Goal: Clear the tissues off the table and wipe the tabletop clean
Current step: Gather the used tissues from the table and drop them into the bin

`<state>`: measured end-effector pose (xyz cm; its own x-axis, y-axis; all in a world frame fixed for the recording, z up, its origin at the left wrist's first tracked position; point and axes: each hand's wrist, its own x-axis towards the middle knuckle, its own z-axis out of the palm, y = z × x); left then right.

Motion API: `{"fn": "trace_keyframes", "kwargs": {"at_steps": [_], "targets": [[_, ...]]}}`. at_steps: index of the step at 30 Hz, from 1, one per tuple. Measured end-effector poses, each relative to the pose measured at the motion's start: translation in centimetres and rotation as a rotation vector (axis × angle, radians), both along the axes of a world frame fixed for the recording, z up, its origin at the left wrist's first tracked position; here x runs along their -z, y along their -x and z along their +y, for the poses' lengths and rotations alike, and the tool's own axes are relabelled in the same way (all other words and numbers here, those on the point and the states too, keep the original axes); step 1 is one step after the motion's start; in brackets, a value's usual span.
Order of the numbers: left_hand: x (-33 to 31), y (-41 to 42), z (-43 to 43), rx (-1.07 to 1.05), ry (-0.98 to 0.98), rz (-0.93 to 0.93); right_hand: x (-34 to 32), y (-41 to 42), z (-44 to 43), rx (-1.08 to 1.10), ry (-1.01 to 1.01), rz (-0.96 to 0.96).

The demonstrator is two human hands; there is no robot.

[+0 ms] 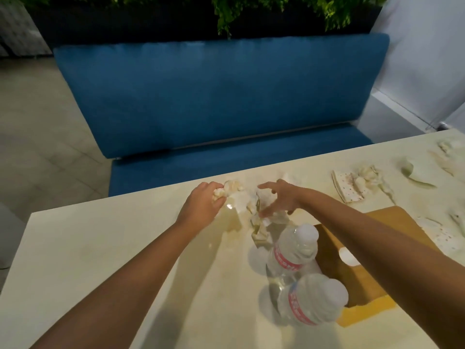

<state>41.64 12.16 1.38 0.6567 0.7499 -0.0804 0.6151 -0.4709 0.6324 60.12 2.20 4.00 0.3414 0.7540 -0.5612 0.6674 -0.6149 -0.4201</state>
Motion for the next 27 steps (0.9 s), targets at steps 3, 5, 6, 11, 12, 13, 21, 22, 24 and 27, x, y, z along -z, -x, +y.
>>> {"fn": "trace_keyframes", "kwargs": {"at_steps": [3, 5, 6, 11, 12, 13, 21, 22, 24, 27], "targets": [[0.9, -0.1, 0.2, 0.003, 0.024, -0.005, 1.9, 0.1, 1.1, -0.066, 0.126, -0.033], [1.1, 0.0, 0.3, 0.006, 0.038, -0.02, 2.5, 0.5, 1.7, -0.11, 0.14, -0.042], [1.2, 0.1, 0.3, 0.006, 0.04, -0.026, 2.6, 0.7, 1.9, -0.14, 0.13, -0.066], [1.4, 0.8, 0.3, -0.005, 0.047, -0.03, 2.9, 1.4, 2.1, -0.103, 0.114, -0.042], [1.4, 0.9, 0.2, -0.008, 0.05, -0.029, 2.7, 1.4, 2.0, -0.08, 0.093, -0.035], [1.2, 1.1, 0.1, -0.011, 0.052, -0.031, 2.2, 1.3, 1.8, -0.058, 0.061, -0.04], [-2.6, 2.6, -1.4, -0.033, 0.026, -0.113, -5.4, 0.7, -0.8, 0.165, -0.371, -0.178], [-3.3, 2.7, -1.6, -0.028, 0.014, -0.129, -6.5, 1.0, -1.4, 0.2, -0.433, -0.184], [-5.0, 3.0, -2.1, -0.012, -0.012, -0.168, -8.9, 1.8, -2.6, 0.256, -0.544, -0.189], [-7.6, 3.6, -3.2, 0.019, -0.048, -0.229, -12.2, 3.4, -4.7, 0.304, -0.685, -0.202]]}}
